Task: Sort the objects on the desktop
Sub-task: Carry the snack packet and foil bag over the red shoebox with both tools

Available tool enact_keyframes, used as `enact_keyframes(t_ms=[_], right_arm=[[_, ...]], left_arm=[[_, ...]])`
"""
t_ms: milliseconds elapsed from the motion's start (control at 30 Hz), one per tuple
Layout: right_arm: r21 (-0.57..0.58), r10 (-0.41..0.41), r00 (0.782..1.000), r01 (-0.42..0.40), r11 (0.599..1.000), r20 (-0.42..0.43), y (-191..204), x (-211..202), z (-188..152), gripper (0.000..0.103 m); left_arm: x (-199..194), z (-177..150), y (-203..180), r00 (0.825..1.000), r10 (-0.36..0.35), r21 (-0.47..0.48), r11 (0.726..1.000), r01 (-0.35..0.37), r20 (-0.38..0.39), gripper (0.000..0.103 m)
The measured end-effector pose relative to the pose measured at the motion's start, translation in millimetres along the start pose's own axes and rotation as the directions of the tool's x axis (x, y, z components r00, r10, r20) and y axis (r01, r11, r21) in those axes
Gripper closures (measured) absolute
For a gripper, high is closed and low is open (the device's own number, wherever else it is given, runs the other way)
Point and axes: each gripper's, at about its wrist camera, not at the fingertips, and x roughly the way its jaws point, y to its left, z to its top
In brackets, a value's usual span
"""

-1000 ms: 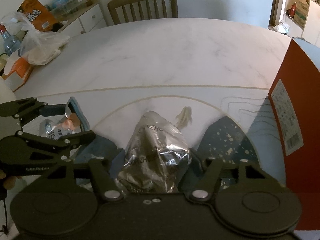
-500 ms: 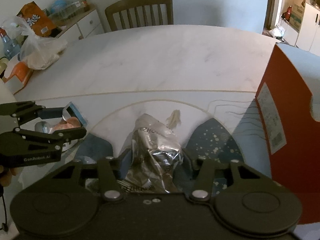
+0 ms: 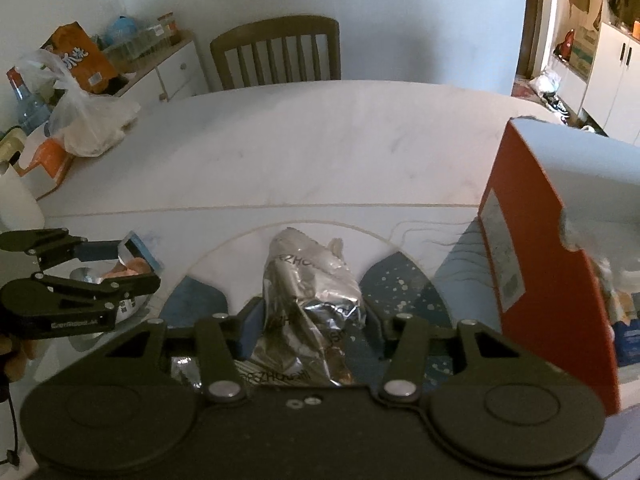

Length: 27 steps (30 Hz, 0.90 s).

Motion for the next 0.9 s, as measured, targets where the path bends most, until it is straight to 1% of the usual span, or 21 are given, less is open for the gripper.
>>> enact_keyframes(t_ms=[300,400,633,800,900], right_arm=[[-0.007,-0.002,1.000,0.003,1.000,0.031,-0.3,-28.1,-5.7,0.052],[-0.005,-0.001,0.999,0.001,1.000,0.040,-2.6,-38.2,-8.2,0.052],[0.013,0.000,0.999,-0.001,1.000,0.051,-14.1,-62.7,-15.8,0.052],[0.043,0.012,0.998,-0.015,0.999,0.054,-26.3,-80.6,-20.8,0.052],[0.048,0.013,0.998,-0.016,0.999,0.063,-33.6,-91.3,-22.9,0.052]], left_arm=[[-23.6,3.8,-2.7,1.000,-0.014,-0.045,0.999,0.014,0.014,0.045],[-32.7,7.1,-7.6,1.000,-0.023,-0.045,0.999,0.024,0.019,0.045],[-52.9,17.5,-30.8,0.998,-0.052,-0.025,0.998,0.053,0.033,0.045],[-68.9,25.6,-49.7,0.996,-0.065,-0.017,0.998,0.066,0.064,0.045],[-76.8,32.1,-61.4,0.994,-0.086,-0.013,0.996,0.088,0.073,0.045]])
